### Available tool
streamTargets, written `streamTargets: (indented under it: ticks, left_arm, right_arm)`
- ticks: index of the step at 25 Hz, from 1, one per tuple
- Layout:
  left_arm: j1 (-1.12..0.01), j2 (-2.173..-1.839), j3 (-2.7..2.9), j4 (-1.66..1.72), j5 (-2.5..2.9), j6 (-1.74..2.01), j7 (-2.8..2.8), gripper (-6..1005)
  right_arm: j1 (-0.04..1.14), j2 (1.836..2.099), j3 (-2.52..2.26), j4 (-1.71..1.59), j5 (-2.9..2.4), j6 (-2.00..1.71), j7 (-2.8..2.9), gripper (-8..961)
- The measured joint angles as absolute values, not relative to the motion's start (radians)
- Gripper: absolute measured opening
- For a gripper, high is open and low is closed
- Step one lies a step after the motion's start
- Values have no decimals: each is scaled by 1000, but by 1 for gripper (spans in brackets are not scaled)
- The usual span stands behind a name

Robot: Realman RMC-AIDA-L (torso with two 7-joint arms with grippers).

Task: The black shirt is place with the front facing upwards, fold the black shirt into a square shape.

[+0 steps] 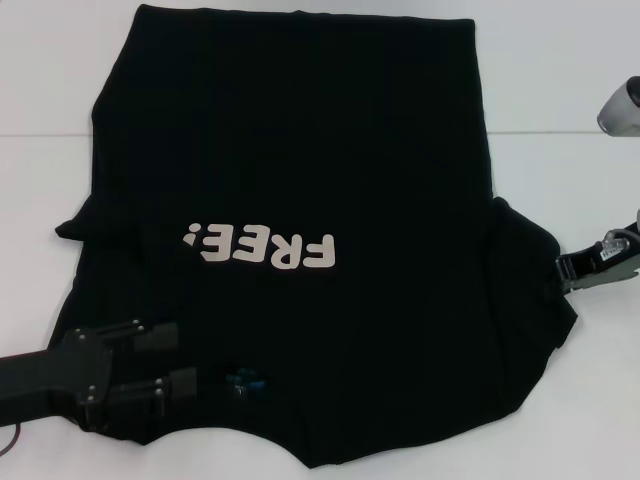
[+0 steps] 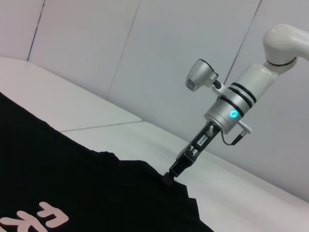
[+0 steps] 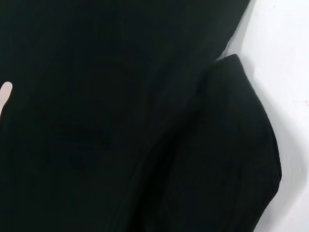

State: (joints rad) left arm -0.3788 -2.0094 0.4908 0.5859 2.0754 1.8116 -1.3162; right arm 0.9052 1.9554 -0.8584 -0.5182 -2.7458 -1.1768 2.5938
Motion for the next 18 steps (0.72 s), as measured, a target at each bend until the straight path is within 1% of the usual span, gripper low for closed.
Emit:
streamTargets:
  ticks: [4, 13, 18]
  left_arm:
    - [-379, -2009, 491, 586, 2075, 1810, -1316, 734]
    - [-379, -2009, 491, 586, 2075, 1810, -1316, 734]
    - [-379, -2009, 491, 586, 2075, 1810, -1317, 734]
  right_arm:
    - [905, 1957, -864, -518, -2746, -1176, 2591, 51]
    - [890, 1956, -854, -559, -2732, -1189, 2586, 31]
    - [855, 1943, -826, -615, -2652, -1225, 2562, 13]
